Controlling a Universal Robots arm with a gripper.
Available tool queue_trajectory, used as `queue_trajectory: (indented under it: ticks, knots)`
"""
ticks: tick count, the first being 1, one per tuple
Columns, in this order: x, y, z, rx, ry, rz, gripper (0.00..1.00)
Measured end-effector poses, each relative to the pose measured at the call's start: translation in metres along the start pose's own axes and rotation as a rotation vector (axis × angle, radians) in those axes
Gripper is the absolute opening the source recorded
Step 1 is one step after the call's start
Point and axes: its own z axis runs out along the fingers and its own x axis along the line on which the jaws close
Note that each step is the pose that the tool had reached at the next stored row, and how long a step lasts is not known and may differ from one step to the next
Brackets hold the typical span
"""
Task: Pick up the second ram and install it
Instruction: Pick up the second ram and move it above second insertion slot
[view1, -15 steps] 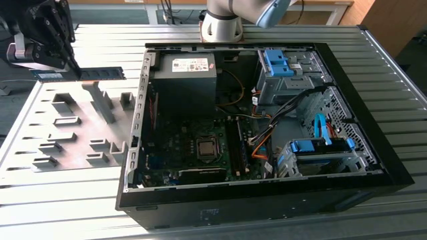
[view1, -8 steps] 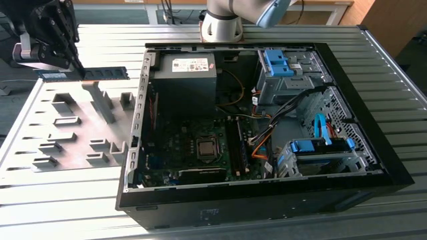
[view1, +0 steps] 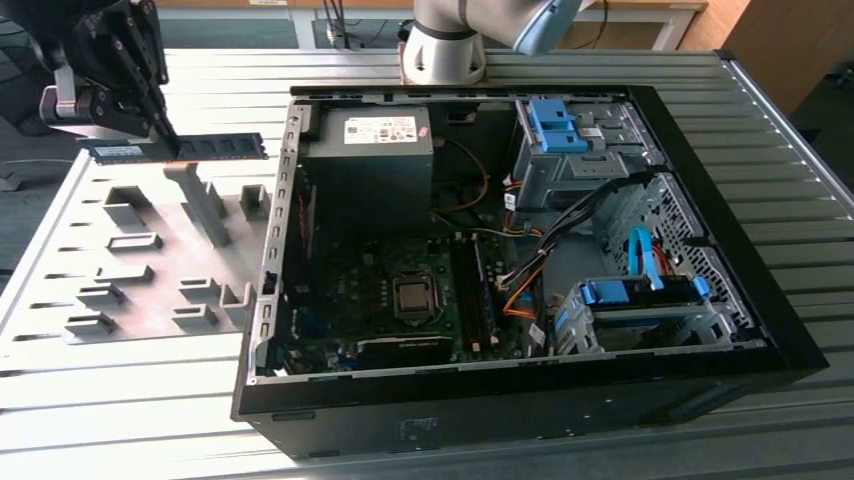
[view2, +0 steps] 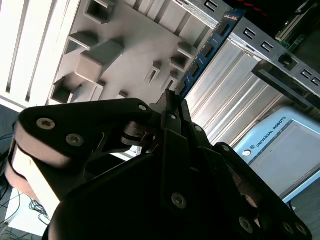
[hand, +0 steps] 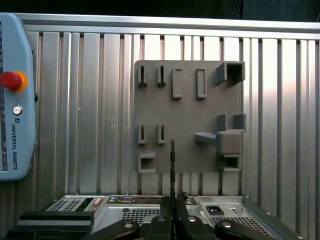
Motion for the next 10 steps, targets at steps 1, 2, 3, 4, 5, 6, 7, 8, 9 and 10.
queue_trajectory:
  ticks: [1,2,3,4,5,6,7,8,9,10]
  knots:
    - [0.0,-0.0008,0.0,0.0,0.0,0.0,0.14]
    - [0.0,-0.0018,0.0,0.0,0.0,0.0,0.14]
    - [0.0,-0.0026,0.0,0.0,0.0,0.0,0.14]
    - [0.0,-0.0034,-0.0001,0.0,0.0,0.0,0.14]
    - [0.0,-0.0043,-0.0001,0.0,0.0,0.0,0.14]
    - [0.0,-0.0052,0.0,0.0001,0.0,0.0,0.14]
    - [0.0,-0.0061,-0.0001,0.0,0.0,0.0,0.14]
    - [0.0,-0.007,-0.0001,0.0,0.0,0.0,0.14]
    - [0.0,-0.008,-0.0001,-0.0001,0.0001,0.0,0.14]
    - [0.0,-0.0088,-0.0001,0.0,0.0,0.0,0.14]
